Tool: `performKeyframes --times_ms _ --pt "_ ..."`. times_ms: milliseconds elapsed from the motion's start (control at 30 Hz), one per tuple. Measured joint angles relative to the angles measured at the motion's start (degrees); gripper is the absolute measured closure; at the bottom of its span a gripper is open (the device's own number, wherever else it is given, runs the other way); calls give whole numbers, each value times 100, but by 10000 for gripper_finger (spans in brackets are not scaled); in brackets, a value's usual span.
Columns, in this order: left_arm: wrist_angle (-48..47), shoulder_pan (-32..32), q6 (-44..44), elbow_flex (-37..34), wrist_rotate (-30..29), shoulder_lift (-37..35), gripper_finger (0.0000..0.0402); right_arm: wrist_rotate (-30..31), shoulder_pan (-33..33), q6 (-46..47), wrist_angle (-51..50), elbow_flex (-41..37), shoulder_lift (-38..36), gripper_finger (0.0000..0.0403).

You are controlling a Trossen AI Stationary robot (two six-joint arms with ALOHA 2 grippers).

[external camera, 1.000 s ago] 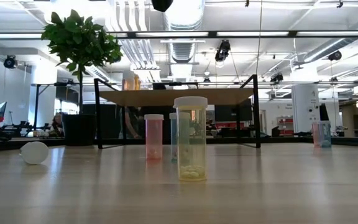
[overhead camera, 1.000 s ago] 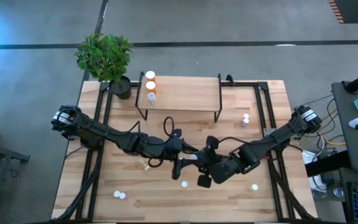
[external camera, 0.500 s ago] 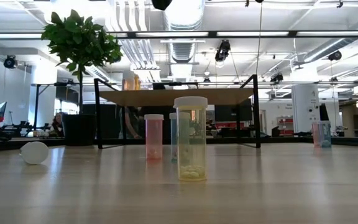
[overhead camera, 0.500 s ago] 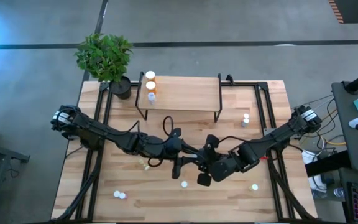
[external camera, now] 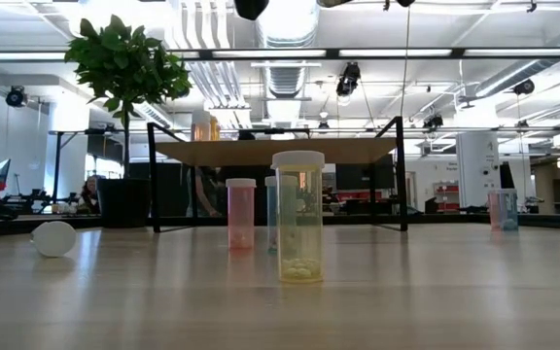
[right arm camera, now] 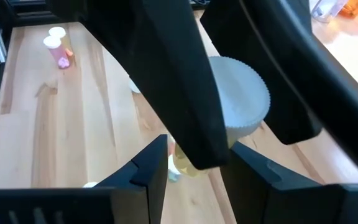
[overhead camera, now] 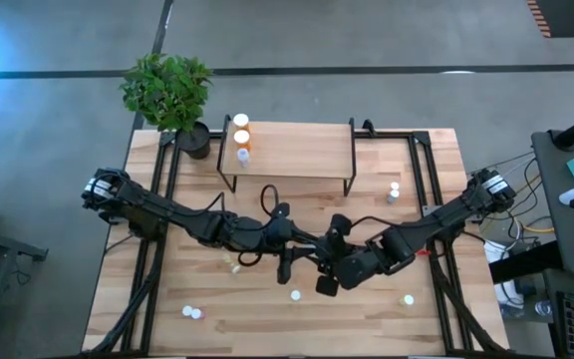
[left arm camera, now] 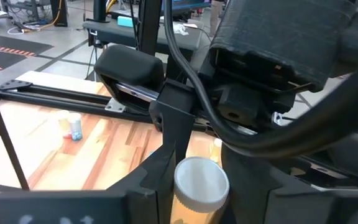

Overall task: Pick and place medicine bottles onto shelf by color
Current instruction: Put the yellow pill bottle on the shelf

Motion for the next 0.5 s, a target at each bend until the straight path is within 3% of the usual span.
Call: performKeyframes --times_ms 233,500 --pt "-53 6 0 11 -18 -1 304 0 -25 0 -15 0 0 271" --pt "-67 63 1 19 -140 -20 305 -2 -92 -20 -96 0 -103 228"
